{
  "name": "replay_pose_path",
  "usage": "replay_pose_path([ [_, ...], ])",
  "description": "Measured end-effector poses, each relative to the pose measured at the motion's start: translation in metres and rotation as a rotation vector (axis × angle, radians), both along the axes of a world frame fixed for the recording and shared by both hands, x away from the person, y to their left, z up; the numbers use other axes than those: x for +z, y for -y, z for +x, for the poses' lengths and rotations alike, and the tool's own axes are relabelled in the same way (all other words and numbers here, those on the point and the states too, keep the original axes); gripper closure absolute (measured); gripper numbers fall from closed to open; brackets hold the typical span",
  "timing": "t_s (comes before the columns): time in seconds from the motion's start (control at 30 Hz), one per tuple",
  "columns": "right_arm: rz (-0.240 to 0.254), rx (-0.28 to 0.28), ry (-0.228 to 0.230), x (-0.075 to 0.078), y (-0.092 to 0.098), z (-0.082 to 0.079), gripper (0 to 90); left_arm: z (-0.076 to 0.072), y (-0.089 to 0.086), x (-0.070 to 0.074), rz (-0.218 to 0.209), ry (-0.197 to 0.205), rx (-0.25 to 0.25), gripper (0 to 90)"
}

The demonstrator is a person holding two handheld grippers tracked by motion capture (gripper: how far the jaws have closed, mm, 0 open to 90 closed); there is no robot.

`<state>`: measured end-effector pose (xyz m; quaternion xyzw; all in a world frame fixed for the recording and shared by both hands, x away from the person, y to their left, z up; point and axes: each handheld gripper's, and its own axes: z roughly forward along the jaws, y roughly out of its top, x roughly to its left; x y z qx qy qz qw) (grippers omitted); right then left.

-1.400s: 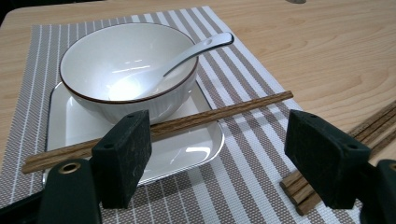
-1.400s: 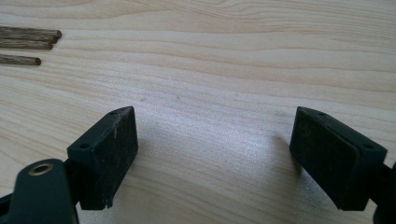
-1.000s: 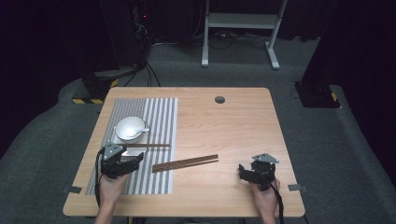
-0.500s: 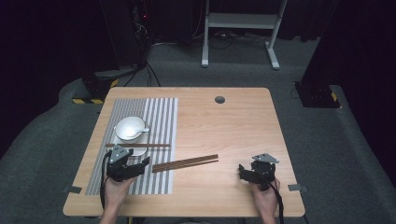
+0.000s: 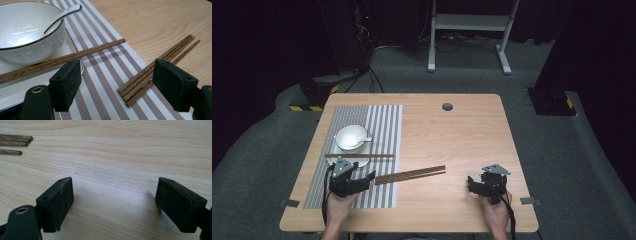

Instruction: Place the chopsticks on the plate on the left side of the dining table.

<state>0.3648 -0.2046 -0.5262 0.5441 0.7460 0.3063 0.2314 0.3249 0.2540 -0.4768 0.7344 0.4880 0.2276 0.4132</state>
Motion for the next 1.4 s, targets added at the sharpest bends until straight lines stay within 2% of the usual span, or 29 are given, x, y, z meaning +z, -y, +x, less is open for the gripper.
replay_pose_path([
  [0.2, 0.000, 0.000, 0.000, 0.000, 0.000, 0.000, 14.9, -0.001, 0.005, -0.003, 0.019, -0.001, -0.001, 23.3],
  [0.67, 0.000, 0.000, 0.000, 0.000, 0.000, 0.000, 14.8, -0.002, 0.004, -0.008, 0.005, -0.019, -0.001, 24.7],
  [0.93, 0.000, 0.000, 0.000, 0.000, 0.000, 0.000, 14.9, -0.001, 0.006, -0.011, 0.019, -0.030, -0.003, 24.7],
  [1.1, 0.000, 0.000, 0.000, 0.000, 0.000, 0.000, 14.9, 0.001, 0.006, -0.015, 0.022, -0.038, 0.006, 24.7],
  [1.2, 0.000, 0.000, 0.000, 0.000, 0.000, 0.000, 14.9, 0.001, 0.005, -0.017, 0.037, -0.038, 0.018, 24.8],
  [1.33, 0.000, 0.000, 0.000, 0.000, 0.000, 0.000, 14.9, 0.004, 0.003, -0.020, 0.031, -0.049, 0.032, 24.9],
  [1.4, 0.000, 0.000, 0.000, 0.000, 0.000, 0.000, 14.9, 0.005, 0.003, -0.022, 0.046, -0.050, 0.037, 24.7],
])
